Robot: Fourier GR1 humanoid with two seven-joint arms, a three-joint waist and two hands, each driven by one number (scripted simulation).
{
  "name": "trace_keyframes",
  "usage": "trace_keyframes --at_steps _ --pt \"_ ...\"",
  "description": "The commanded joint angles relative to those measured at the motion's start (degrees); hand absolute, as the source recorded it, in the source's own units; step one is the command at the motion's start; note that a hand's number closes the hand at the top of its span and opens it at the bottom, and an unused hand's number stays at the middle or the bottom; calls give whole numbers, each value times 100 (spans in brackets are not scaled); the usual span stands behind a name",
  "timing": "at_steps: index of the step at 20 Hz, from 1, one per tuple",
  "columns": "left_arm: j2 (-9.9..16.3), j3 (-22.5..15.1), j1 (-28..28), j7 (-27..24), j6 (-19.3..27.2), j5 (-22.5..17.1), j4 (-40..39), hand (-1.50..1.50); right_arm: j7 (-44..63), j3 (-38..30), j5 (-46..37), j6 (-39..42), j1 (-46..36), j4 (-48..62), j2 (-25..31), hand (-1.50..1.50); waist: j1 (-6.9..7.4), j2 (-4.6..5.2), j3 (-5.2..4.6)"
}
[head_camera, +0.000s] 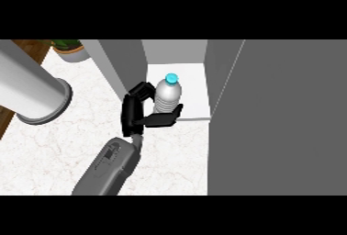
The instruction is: Pick up the bottled water, place it into the cabinet and close the cabinet
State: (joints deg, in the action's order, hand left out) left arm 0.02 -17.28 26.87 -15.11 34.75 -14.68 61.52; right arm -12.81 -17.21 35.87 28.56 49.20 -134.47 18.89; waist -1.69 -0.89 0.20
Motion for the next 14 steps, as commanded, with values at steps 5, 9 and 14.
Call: trace_keyframes --at_steps 5,9,14 --pt "117 416 1366 251 -83 -193 -1084 150 233 225 394 -102 165 -753 -103 -150 -217 166 -37" --pt "-2 41 1432 209 413 -208 -1129 150 28 -82 584 73 7 -369 100 -150 -267 166 -33" --pt "211 97 1855 484 788 126 -1381 150 -13 147 372 120 -18 -291 72 -150 -362 185 -26"
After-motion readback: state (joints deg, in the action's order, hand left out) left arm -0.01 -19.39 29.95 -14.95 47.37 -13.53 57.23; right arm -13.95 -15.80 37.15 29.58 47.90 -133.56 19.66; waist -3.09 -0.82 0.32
